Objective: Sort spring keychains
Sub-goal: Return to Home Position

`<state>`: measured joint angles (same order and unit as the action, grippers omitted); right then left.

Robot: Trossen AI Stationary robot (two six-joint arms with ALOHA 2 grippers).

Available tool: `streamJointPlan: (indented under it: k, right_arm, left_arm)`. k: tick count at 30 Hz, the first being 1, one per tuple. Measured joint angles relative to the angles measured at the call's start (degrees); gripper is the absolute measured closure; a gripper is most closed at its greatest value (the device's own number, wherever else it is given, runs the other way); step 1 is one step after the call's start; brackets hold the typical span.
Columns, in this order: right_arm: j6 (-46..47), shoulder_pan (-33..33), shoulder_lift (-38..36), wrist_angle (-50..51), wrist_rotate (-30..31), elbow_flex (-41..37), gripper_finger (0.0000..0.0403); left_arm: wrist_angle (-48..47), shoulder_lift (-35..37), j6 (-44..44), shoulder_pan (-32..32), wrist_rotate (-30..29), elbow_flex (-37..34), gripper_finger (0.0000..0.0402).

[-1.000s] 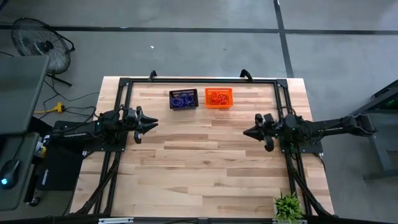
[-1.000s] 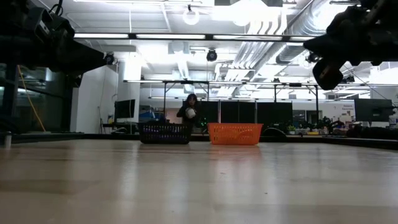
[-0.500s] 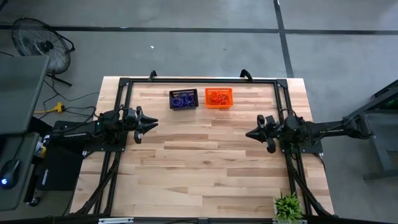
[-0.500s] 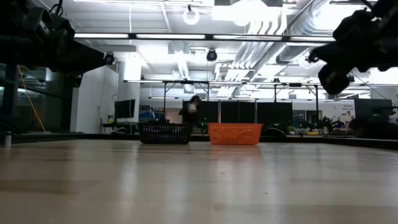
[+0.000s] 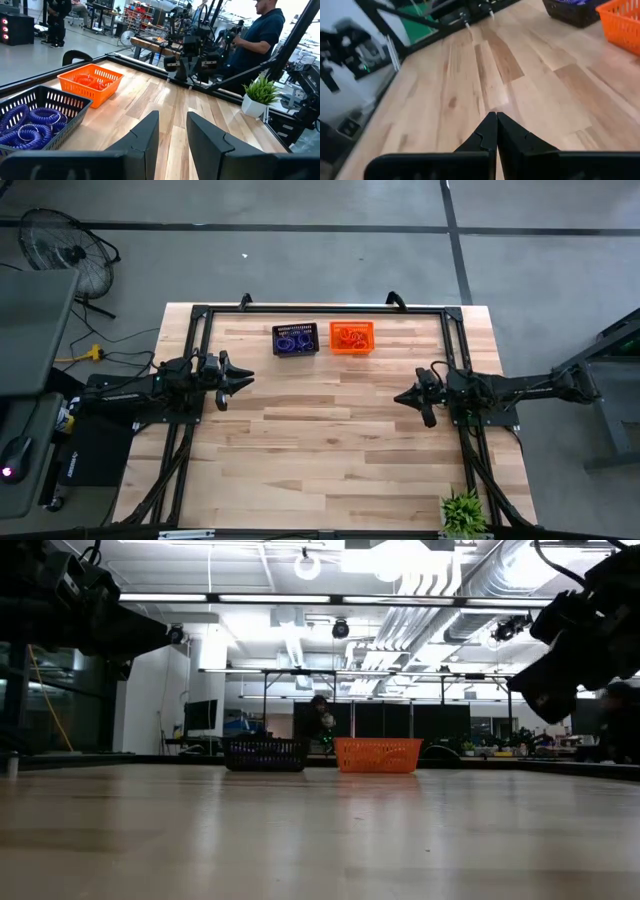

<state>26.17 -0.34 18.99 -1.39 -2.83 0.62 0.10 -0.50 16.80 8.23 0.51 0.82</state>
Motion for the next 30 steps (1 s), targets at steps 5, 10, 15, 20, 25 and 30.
streamJointPlan:
  k: [5,10,15,20,25,30]
  right_arm:
    - [-5.9,0.0,0.5,0.0,-1.8,0.0,0.0396]
    - [-5.7,0.0,0.5,0.0,-1.3,0.0,0.0395]
    - [-5.7,0.0,0.5,0.1,-0.4,0.0,0.04]
    - [-5.7,0.0,0.5,0.1,-0.4,0.0,0.0397]
    - [-5.7,0.0,0.5,0.2,-0.4,0.1,0.0394]
    - [-5.7,0.0,0.5,0.2,-0.4,0.1,0.0399]
  left_arm:
    - [0.0,0.0,0.0,0.0,0.0,0.0,0.0302]
    - [0.0,0.0,0.0,0.0,0.0,0.0,0.0302]
    - [0.0,0.0,0.0,0.0,0.0,0.0,0.0302]
    - [0.0,0.0,0.0,0.0,0.0,0.0,0.0302]
    - [0.0,0.0,0.0,0.0,0.0,0.0,0.0302]
    - [0.0,0.0,0.0,0.0,0.0,0.0,0.0302]
